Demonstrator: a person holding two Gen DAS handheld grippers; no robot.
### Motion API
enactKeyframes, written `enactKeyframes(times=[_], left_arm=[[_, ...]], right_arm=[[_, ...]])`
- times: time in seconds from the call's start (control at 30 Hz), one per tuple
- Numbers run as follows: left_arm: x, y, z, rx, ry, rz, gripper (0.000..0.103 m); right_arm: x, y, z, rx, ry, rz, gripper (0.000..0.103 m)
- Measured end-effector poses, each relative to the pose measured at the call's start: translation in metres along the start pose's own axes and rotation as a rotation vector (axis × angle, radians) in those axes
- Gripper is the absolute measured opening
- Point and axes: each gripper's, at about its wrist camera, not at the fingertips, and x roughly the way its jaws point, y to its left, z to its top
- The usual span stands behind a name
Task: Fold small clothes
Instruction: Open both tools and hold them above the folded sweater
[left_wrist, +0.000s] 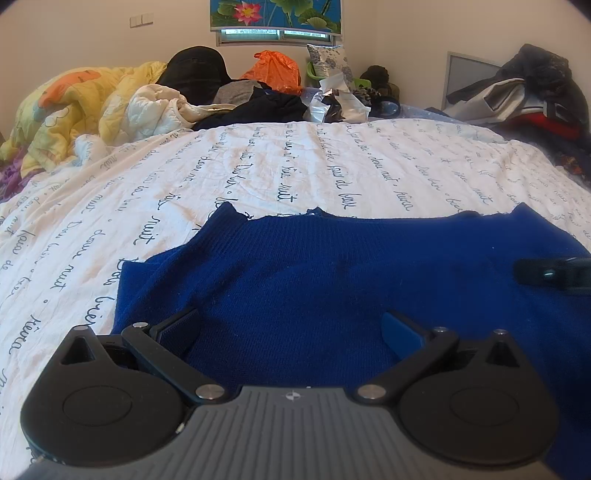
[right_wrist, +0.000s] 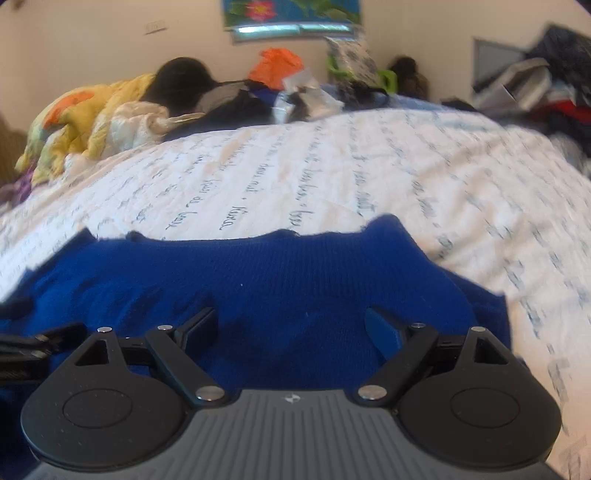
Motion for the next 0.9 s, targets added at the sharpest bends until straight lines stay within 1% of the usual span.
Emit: enactKeyframes(times=[0.03,0.07,0.13,0.17,0.2,0.3,0.37,0.4,0.47,0.53,0.57,0.6,0.67,0.7,0.73,0.8,0.83,0.9], left_arm=[[0.0,0.0,0.0,-0.001,0.0,0.0,0.103],[0.0,0.0,0.0,0.0,0.0,0.001,0.103],[0.0,0.0,0.0,0.0,0.0,0.0,0.103],[0.0,0.0,0.0,0.0,0.0,0.0,0.103],[0.0,0.0,0.0,0.001,0.0,0.001,0.103],[-0.003,-0.002,-0.001,0.012,0.008,0.011,0.103],[-0.015,-0.005,-0.004,0.022,0.039,0.015,0.103],[-0.024,-0.005,-0.007,0.018,0.055,-0.013,0.103],[-0.042,-0.005,-0.018,0.015,0.056,-0.068,0.103],[-0.045,-0.005,-0.033,0.039,0.071,-0.078,0.103],[-0.047,-0.005,-0.042,0.065,0.033,-0.078,0.103],[-0.05,-0.002,-0.046,0.061,0.021,-0.069,0.103],[-0.062,0.006,-0.043,-0.002,0.042,-0.044,0.103],[-0.072,0.012,-0.044,-0.049,0.029,-0.05,0.103],[-0.083,0.02,-0.047,-0.114,0.017,-0.066,0.103],[-0.102,0.037,-0.057,-0.275,0.02,-0.112,0.103],[-0.108,0.045,-0.064,-0.346,0.028,-0.123,0.103],[-0.113,0.06,-0.074,-0.462,0.046,-0.12,0.103]], right_arm=[[-0.01,-0.001,-0.003,0.028,-0.004,0.022,0.091],[-0.016,-0.002,-0.007,0.03,-0.005,0.039,0.097],[-0.017,0.001,-0.018,-0.01,0.01,0.004,0.101],[-0.013,0.003,-0.027,-0.068,0.003,-0.017,0.102],[-0.013,0.008,-0.036,-0.146,-0.031,-0.029,0.102],[-0.01,0.009,-0.033,-0.133,-0.028,-0.029,0.103],[-0.01,0.011,-0.033,-0.136,-0.029,-0.034,0.103],[-0.011,0.01,-0.034,-0.132,-0.031,-0.03,0.103],[-0.011,0.009,-0.034,-0.127,-0.034,-0.026,0.103],[-0.011,0.009,-0.034,-0.126,-0.034,-0.026,0.103],[-0.011,0.009,-0.035,-0.126,-0.035,-0.027,0.103],[-0.011,0.009,-0.035,-0.126,-0.035,-0.027,0.103],[-0.011,0.008,-0.035,-0.125,-0.035,-0.026,0.103],[-0.011,0.008,-0.035,-0.125,-0.035,-0.025,0.103],[-0.011,0.008,-0.035,-0.125,-0.036,-0.025,0.103],[-0.011,0.008,-0.035,-0.124,-0.036,-0.024,0.103],[-0.011,0.008,-0.035,-0.123,-0.037,-0.024,0.103],[-0.011,0.008,-0.035,-0.12,-0.038,-0.022,0.103]])
